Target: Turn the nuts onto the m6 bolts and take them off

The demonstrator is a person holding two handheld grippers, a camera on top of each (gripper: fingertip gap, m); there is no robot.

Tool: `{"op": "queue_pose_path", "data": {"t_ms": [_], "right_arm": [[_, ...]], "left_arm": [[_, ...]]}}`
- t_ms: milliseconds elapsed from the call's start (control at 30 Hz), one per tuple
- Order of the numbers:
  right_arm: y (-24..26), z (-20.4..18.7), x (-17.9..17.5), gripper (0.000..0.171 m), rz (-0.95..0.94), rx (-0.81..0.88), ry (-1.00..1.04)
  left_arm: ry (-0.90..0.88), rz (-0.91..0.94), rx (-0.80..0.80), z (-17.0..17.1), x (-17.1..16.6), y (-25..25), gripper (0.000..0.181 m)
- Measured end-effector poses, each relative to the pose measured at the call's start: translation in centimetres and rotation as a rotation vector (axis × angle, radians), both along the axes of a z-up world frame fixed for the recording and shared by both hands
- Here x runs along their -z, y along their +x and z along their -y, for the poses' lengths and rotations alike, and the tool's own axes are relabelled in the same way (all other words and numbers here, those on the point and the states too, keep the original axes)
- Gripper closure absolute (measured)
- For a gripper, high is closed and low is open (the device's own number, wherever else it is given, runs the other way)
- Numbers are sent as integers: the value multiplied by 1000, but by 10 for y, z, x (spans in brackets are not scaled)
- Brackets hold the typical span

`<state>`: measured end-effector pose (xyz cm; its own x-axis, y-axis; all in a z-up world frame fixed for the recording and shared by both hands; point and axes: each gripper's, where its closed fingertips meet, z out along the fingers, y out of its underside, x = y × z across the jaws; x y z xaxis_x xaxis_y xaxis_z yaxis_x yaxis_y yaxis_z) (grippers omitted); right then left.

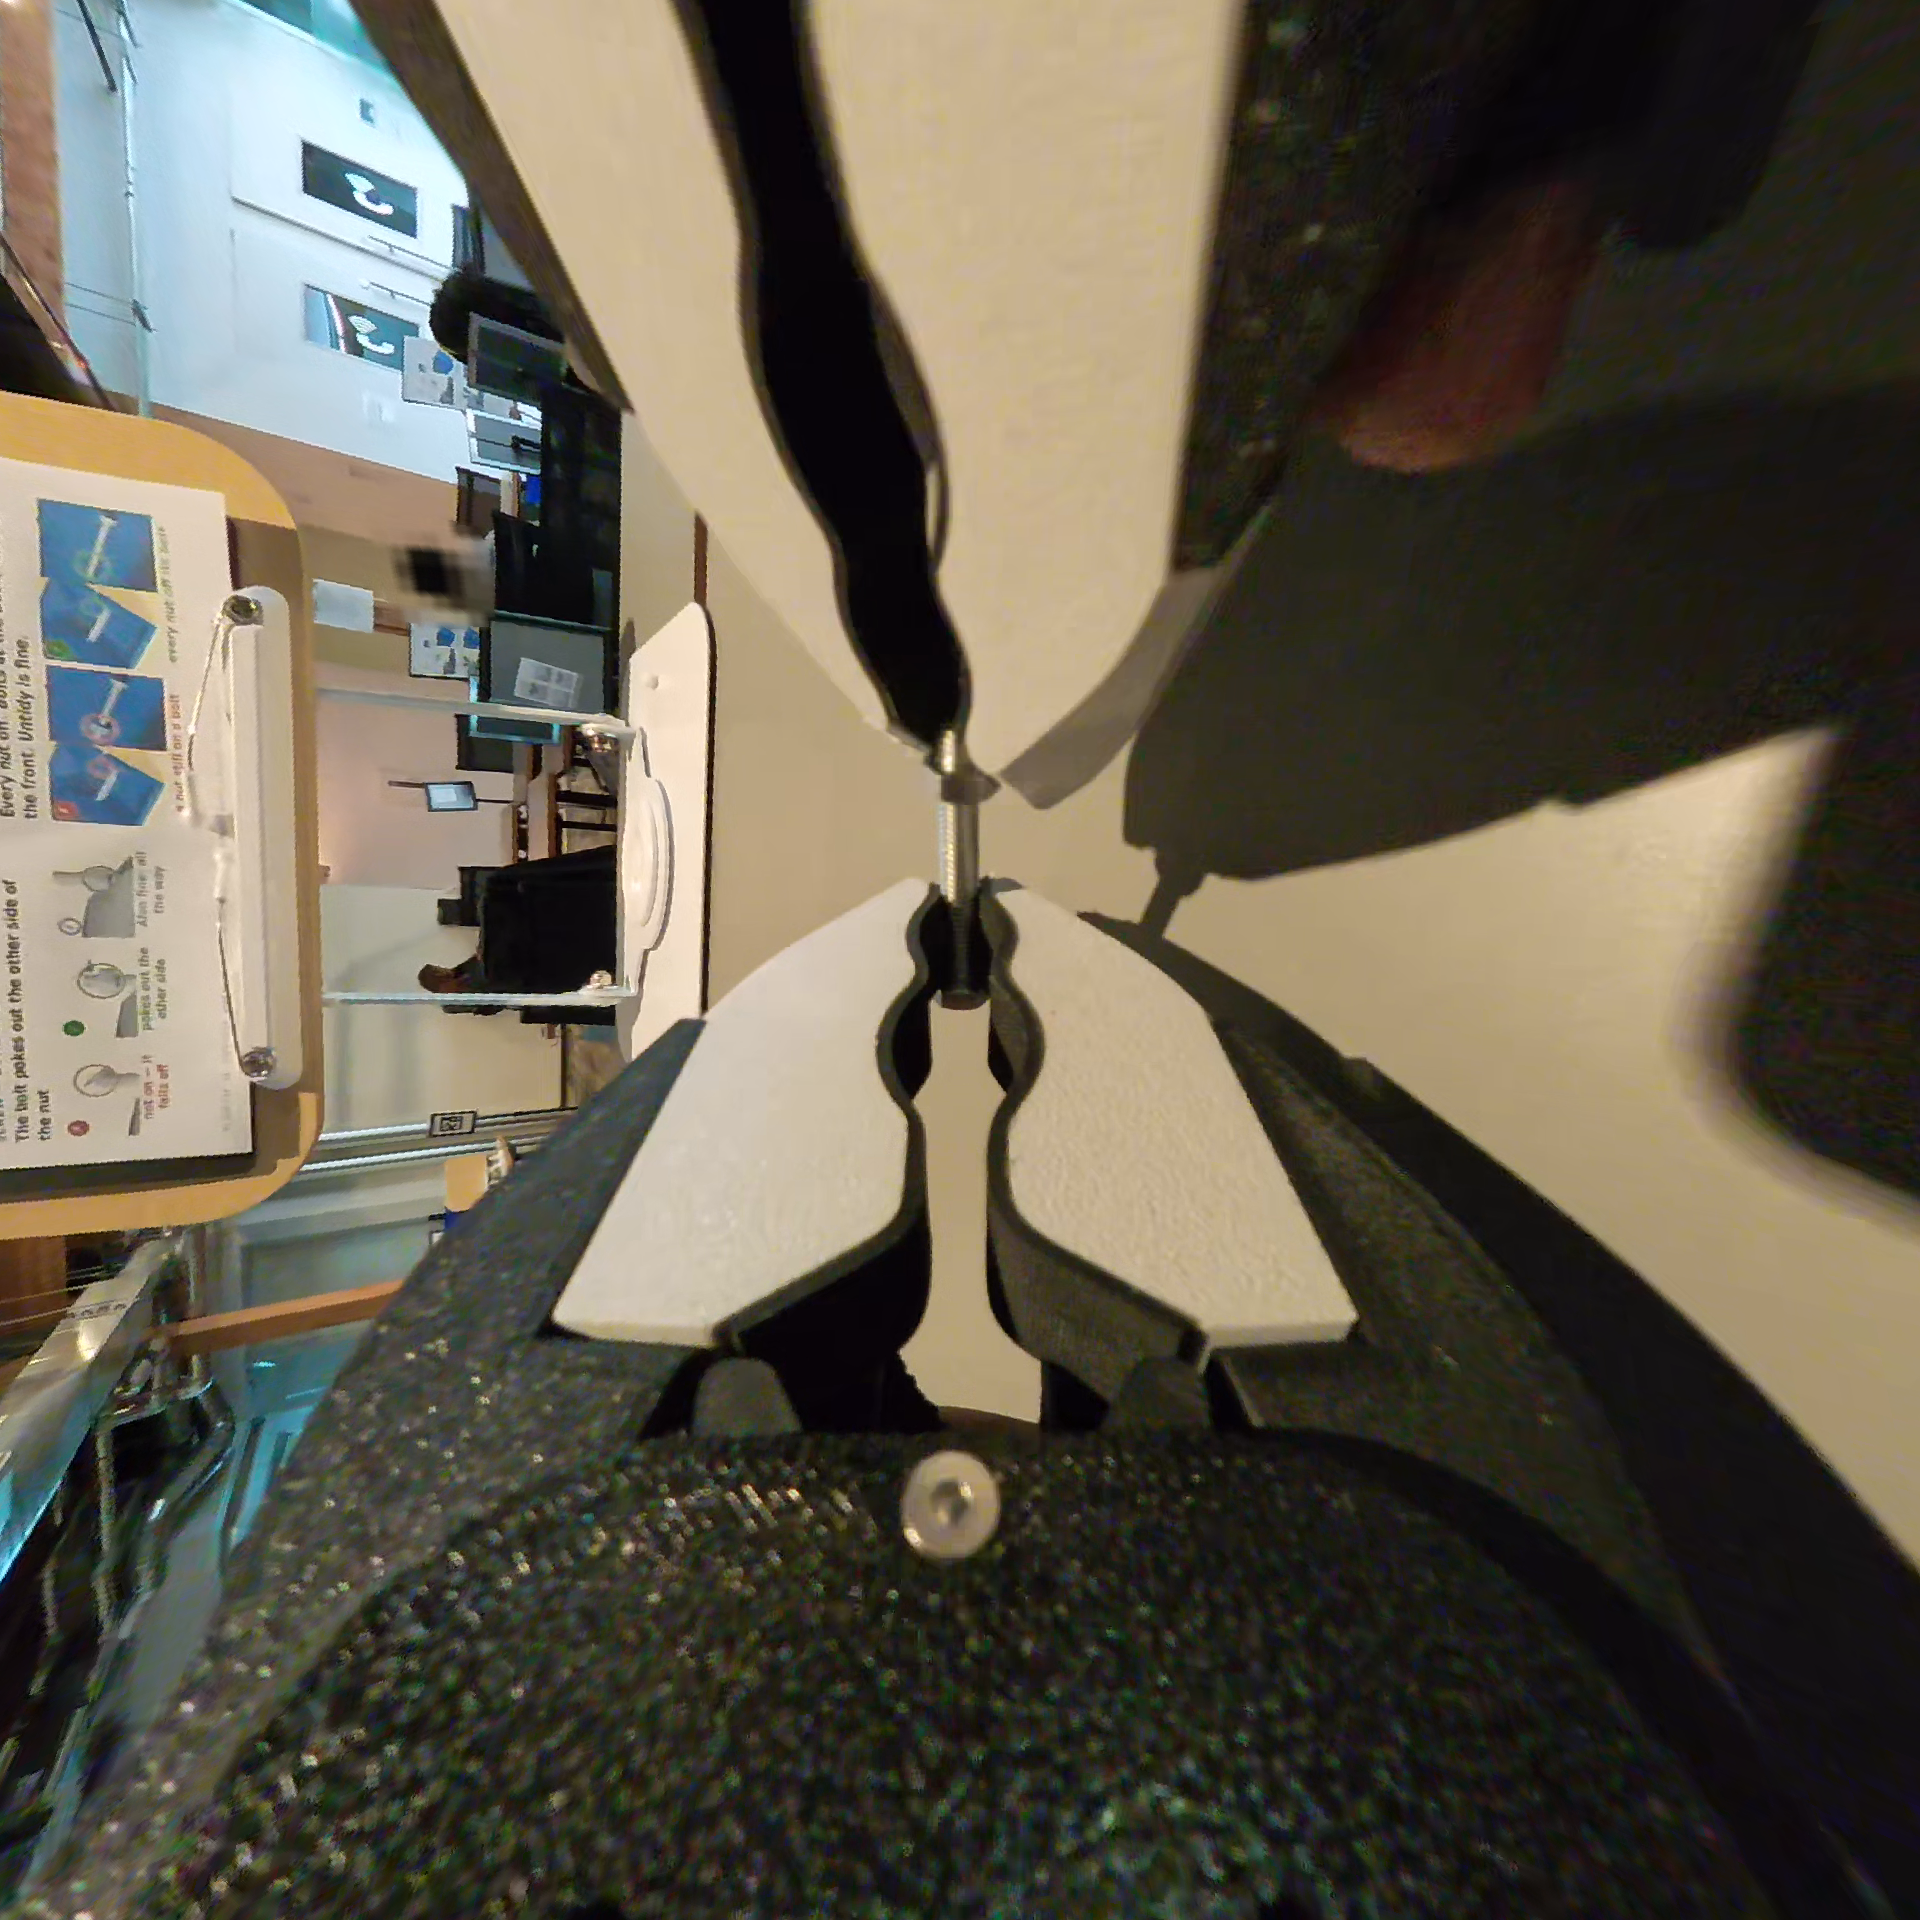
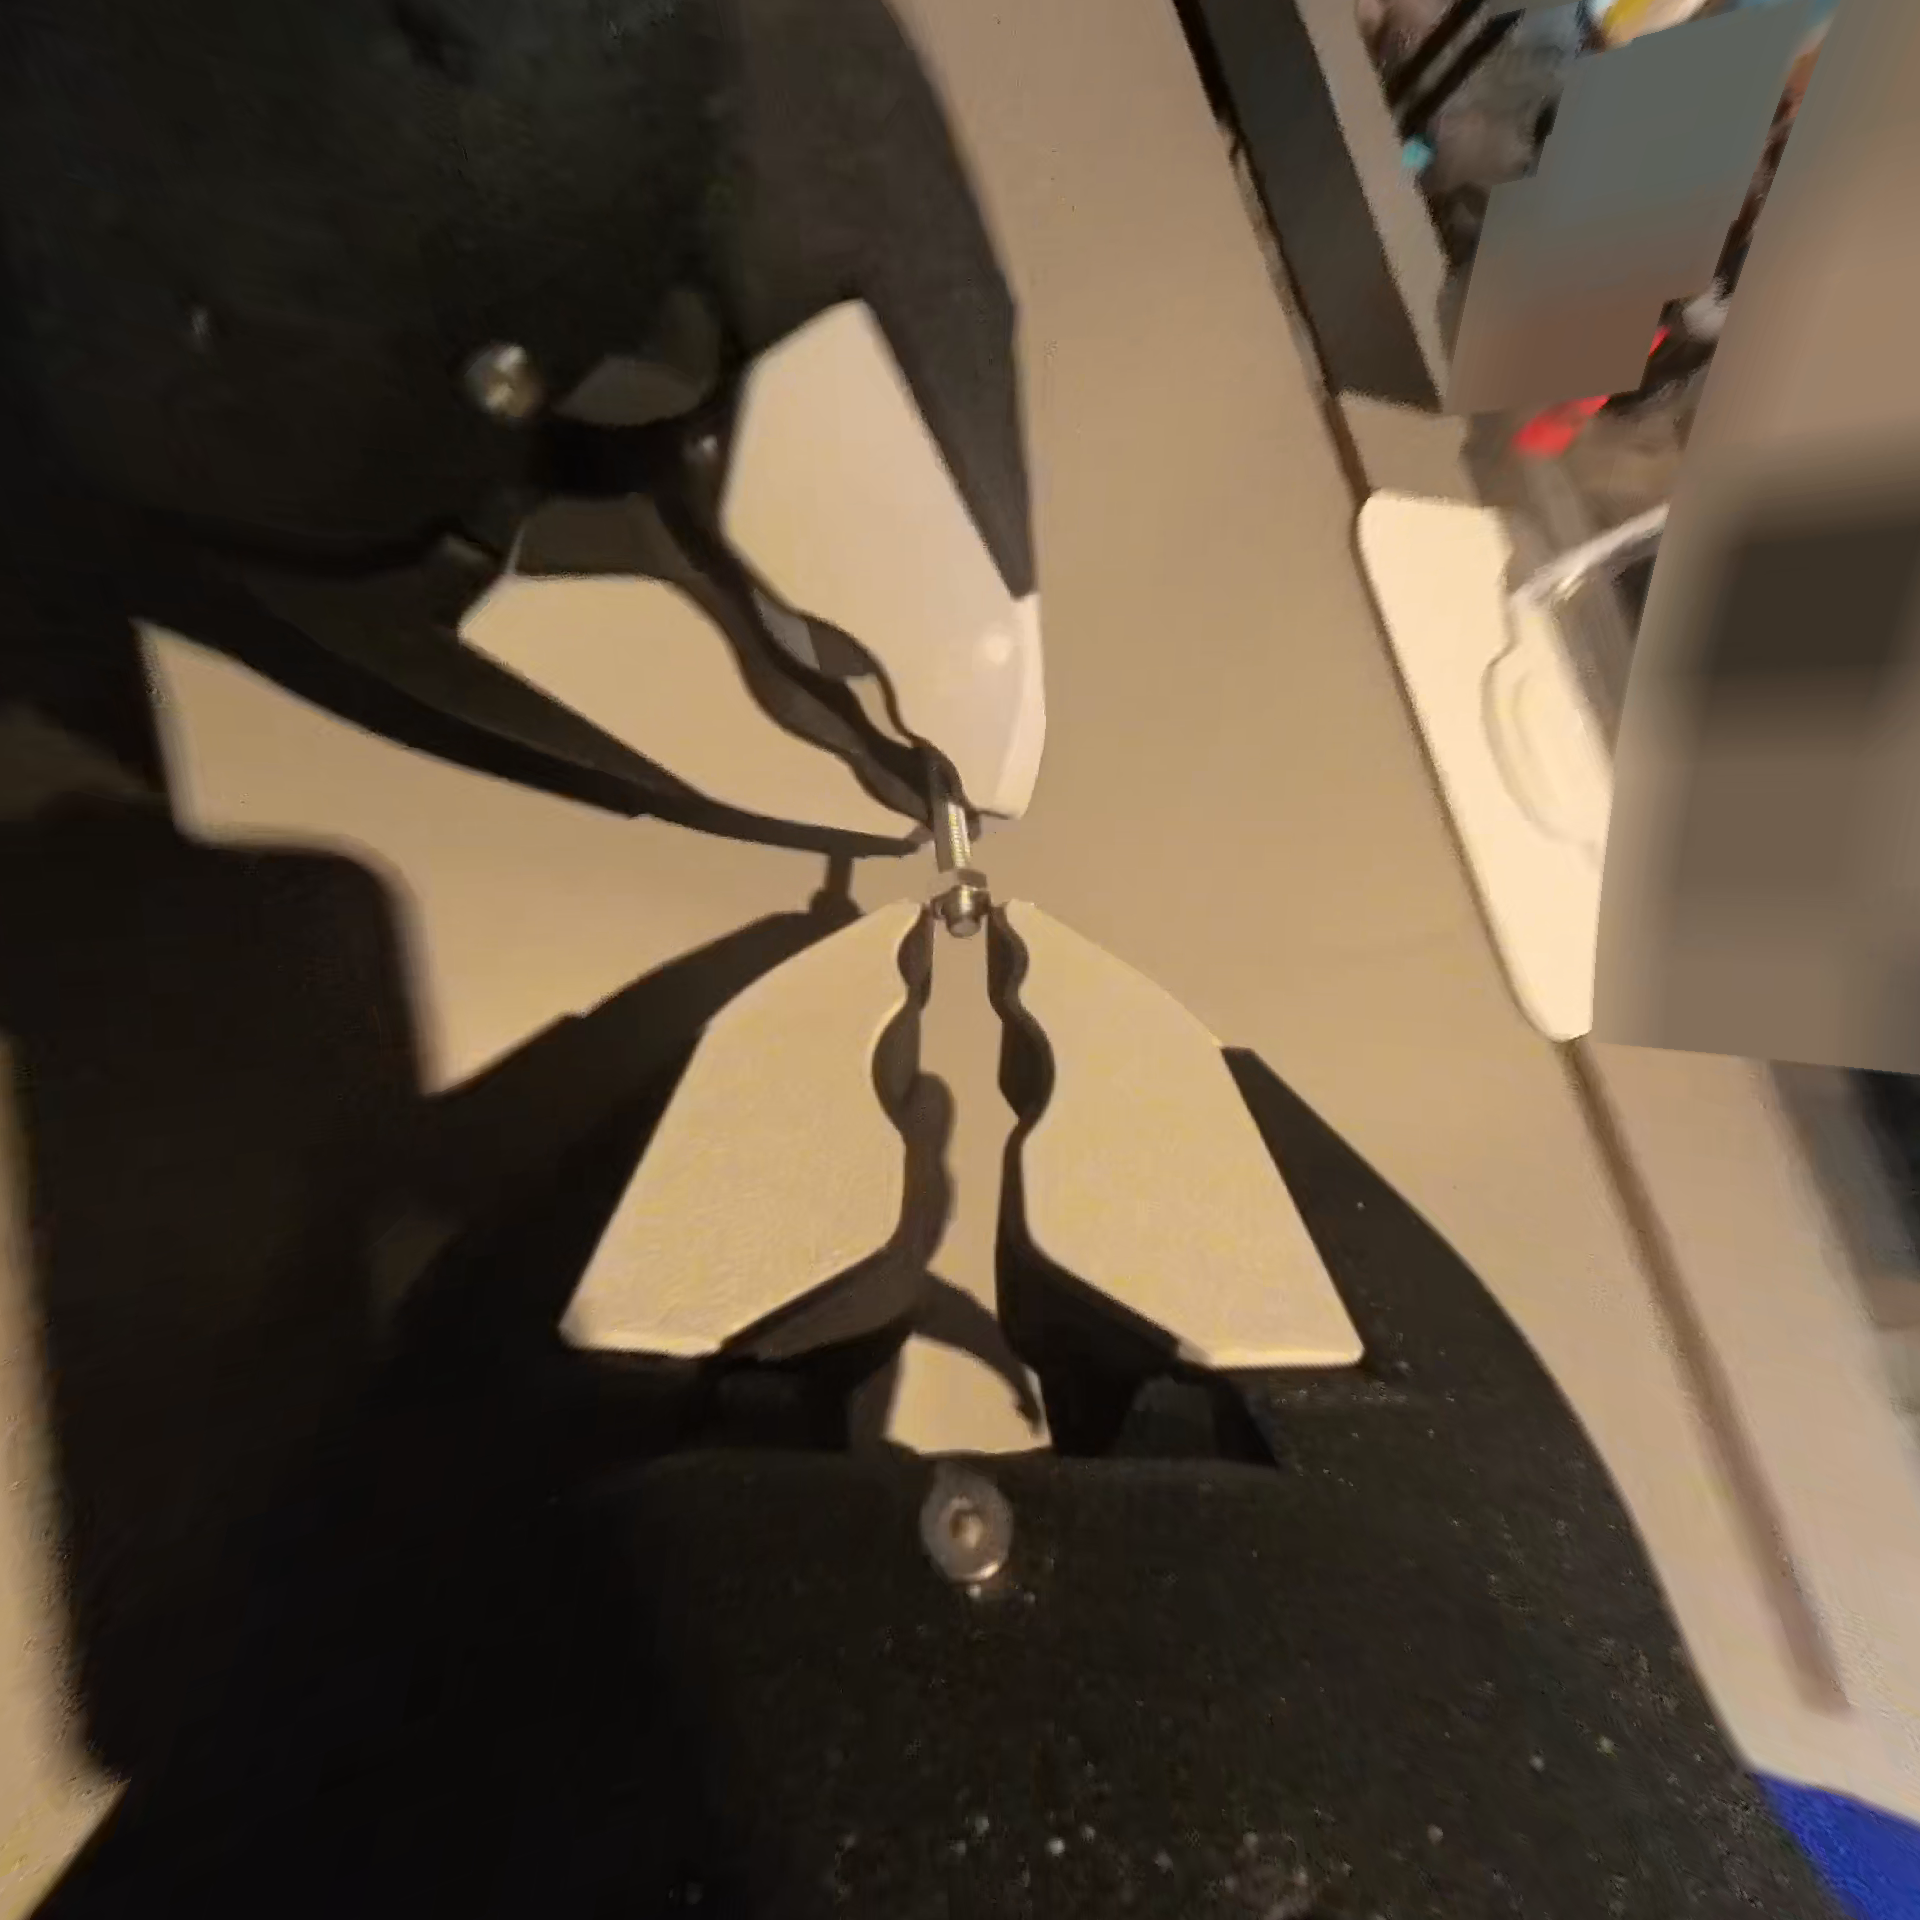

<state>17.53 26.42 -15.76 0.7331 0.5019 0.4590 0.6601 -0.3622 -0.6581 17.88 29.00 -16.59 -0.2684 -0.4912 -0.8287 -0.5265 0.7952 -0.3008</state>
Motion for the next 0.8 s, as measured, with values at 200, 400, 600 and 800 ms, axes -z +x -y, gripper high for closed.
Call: {"op": "queue_pose_path", "data": {"t_ms": [200,400,600,800], "right_arm": [[-11,3,-2,161,-736,149,-256],[-10,-5,-9,128,-668,94,-150],[-7,-14,-36,118,-550,49,136],[3,-14,-50,120,-497,70,242]], "left_arm": [[23,4,-5,-2,-2,-1,176],[5,61,-34,-7,-10,0,176],[-58,154,-92,-21,-17,-2,176],[-108,199,-124,-30,-18,-2,176]]}}
